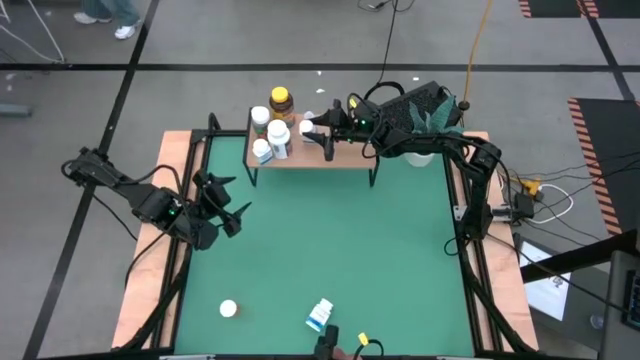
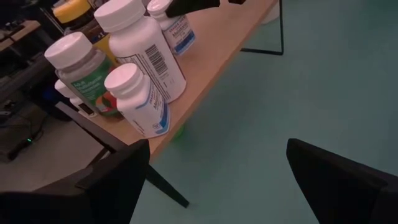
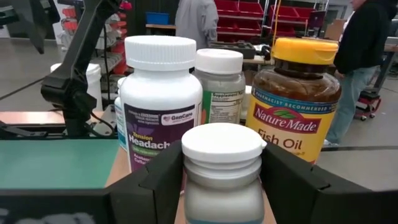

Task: Pick and place medicine bottles onto shelf by color
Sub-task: Put the top white blue medicine bottle on the shelf, then put the white blue medicine bottle on the shelf

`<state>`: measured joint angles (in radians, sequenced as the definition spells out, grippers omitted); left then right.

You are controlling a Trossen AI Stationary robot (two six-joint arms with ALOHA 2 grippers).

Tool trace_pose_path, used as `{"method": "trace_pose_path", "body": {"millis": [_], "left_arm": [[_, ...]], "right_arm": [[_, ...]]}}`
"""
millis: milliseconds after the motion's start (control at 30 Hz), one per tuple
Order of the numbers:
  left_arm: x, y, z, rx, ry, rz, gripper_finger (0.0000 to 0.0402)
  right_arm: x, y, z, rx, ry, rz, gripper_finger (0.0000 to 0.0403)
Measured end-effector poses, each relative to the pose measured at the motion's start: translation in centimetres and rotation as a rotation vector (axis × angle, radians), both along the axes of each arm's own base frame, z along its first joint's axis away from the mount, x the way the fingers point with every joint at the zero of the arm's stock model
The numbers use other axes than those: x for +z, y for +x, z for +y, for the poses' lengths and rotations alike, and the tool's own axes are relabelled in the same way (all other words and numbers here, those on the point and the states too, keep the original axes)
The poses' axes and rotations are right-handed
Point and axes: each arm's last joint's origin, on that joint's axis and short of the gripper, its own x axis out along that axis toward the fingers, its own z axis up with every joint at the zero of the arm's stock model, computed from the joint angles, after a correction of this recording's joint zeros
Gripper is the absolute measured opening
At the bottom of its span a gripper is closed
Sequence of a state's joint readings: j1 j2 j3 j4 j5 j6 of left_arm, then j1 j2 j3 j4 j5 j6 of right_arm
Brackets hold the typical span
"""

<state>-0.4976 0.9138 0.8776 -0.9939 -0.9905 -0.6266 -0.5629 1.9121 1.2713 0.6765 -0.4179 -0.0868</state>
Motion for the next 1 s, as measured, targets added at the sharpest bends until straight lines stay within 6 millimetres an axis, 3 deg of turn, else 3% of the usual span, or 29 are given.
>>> {"method": "trace_pose_path", "body": {"millis": [300, 600, 1000], "left_arm": [[0.0, 0.0, 0.0, 0.002, 0.003, -0.001, 0.0381], [0.0, 0.0, 0.0, 0.001, 0.004, -0.001, 0.0381], [0.0, 0.0, 0.0, 0.008, -0.022, -0.012, 0.0381]], "right_arm": [[-0.1, 0.0, -0.1, -0.035, -0.001, 0.014, 0.0243], [0.4, -0.2, 0.1, -0.044, -0.067, 0.025, 0.0251], [4.4, -2.0, 4.2, 0.049, -0.124, 0.207, 0.025]]}}
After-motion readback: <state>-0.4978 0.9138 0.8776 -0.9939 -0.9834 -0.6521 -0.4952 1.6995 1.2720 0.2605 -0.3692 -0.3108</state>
